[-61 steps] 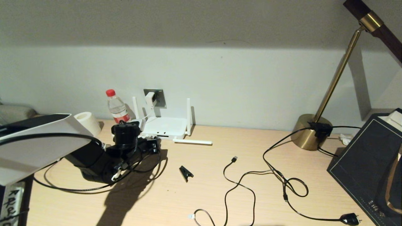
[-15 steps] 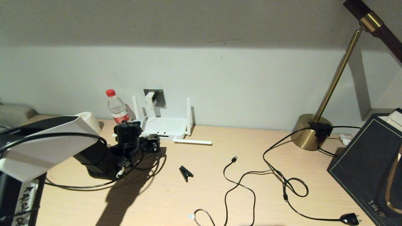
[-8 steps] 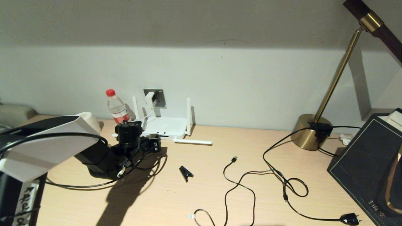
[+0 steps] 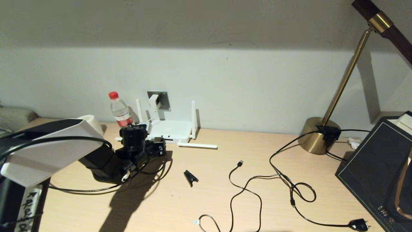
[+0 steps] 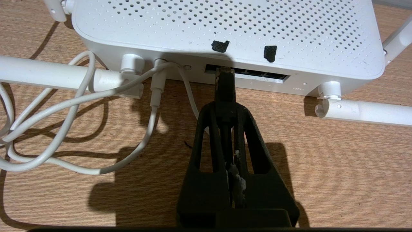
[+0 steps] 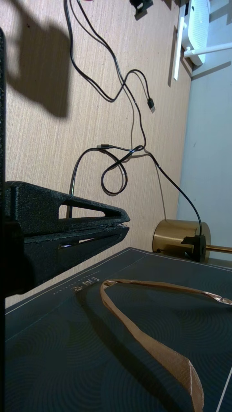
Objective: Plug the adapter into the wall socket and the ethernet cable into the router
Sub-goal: Plug cable into router interface
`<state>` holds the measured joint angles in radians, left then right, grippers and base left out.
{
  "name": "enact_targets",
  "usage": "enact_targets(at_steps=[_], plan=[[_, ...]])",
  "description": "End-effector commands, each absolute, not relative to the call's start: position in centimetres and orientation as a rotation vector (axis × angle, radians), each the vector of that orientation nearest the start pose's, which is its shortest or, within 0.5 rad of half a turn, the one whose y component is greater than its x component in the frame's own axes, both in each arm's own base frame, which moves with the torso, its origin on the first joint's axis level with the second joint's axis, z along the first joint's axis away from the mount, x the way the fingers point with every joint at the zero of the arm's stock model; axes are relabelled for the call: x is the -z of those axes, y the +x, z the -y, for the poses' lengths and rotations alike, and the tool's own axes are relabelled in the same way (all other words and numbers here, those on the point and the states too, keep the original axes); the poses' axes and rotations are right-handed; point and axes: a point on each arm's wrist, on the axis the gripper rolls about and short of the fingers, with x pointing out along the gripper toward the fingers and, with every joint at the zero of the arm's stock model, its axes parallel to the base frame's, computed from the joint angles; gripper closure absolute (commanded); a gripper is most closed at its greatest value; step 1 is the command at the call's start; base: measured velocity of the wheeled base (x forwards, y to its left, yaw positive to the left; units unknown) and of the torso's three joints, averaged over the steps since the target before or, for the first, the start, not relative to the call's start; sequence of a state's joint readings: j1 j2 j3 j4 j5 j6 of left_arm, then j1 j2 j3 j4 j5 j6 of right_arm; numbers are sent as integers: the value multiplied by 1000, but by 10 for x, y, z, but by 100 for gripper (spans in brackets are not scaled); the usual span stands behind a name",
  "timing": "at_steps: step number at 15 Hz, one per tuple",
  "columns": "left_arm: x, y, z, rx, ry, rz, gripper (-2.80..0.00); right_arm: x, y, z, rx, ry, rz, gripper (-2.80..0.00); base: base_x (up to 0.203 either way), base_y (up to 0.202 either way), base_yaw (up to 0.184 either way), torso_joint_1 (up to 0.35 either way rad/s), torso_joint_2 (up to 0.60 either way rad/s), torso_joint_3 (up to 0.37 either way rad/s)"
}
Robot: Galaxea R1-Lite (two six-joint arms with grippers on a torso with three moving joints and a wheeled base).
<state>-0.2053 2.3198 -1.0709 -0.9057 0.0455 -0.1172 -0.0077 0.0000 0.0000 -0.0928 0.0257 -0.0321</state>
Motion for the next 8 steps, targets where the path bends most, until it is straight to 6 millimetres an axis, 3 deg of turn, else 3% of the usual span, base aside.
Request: enact_targets(at_steps=[1,8], plan=[[-42,421,87,137,-74,-342,0,-75,-20,-1,-17,-33,57,0,0,0,0,0,0,0],[-41,423,86,134,-75,-341,0,-75,-20,-1,-17,-33,57,0,0,0,0,0,0,0]])
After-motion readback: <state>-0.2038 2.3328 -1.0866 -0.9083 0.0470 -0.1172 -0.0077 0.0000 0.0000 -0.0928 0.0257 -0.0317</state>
